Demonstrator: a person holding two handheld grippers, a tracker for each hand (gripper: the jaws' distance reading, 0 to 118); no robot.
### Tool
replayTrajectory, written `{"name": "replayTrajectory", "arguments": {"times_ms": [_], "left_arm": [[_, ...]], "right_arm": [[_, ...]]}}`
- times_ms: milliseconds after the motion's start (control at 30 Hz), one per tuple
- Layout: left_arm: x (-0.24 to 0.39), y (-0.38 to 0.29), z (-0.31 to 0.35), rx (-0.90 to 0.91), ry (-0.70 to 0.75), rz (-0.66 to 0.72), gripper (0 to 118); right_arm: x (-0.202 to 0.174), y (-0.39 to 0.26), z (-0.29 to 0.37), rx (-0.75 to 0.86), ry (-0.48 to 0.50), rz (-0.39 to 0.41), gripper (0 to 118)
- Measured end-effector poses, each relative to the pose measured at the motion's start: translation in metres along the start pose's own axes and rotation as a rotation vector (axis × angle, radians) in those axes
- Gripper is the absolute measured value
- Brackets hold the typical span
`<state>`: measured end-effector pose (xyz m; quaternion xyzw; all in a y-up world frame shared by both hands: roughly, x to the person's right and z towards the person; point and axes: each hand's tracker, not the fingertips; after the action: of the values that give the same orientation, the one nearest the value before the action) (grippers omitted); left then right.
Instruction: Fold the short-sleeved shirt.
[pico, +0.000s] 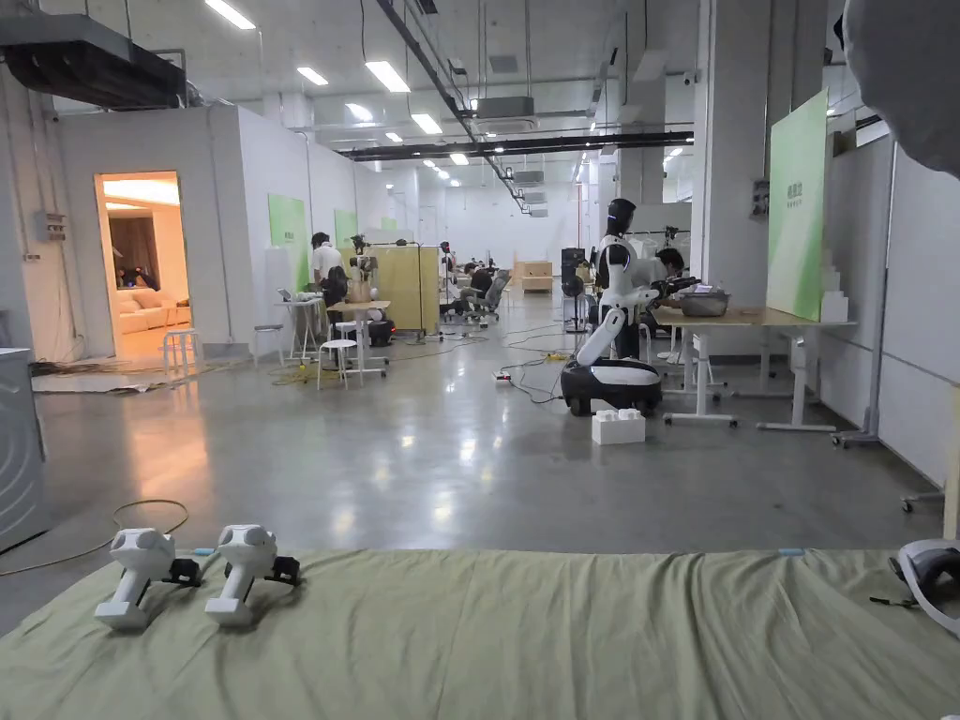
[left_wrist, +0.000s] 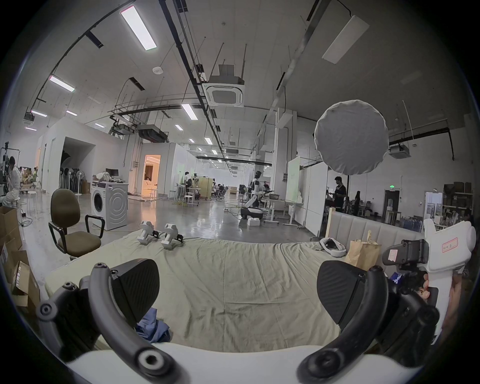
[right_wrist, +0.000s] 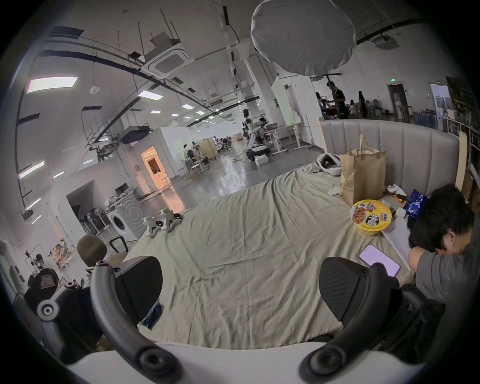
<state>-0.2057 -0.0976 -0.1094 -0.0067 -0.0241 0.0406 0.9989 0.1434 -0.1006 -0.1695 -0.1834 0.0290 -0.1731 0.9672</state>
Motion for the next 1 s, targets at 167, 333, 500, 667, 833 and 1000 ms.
{"name": "replayTrajectory", "arguments": {"times_ms": [167, 333, 500, 667, 833, 1000], "left_arm": [[-0.001, 0.0, 0.001, 0.001, 0.004, -0.006, 118], [-0.001, -0.001, 0.001, -0.001, 0.009, 0.0, 118], [0.005, -0.001, 0.002, 0.004, 0.0, -0.045, 118], [0.007, 0.003, 0.001, 0.013, -0.025, -0.033, 118], [0.008, 0.006, 0.003, 0.026, -0.024, -0.036, 118], [0.011, 0.003, -0.001, 0.003, 0.0, -0.061, 118]], "right_arm": [[0.007, -0.003, 0.006, 0.08, 0.135, 0.018, 118], [0.007, -0.013, 0.016, 0.192, 0.209, 0.112, 118], [-0.009, -0.019, 0.031, 0.306, 0.146, 0.285, 118], [-0.017, -0.023, 0.036, 0.344, 0.145, 0.351, 118], [-0.02, -0.022, 0.031, 0.326, 0.17, 0.345, 118], [-0.021, -0.02, 0.027, 0.323, 0.175, 0.337, 118]]}}
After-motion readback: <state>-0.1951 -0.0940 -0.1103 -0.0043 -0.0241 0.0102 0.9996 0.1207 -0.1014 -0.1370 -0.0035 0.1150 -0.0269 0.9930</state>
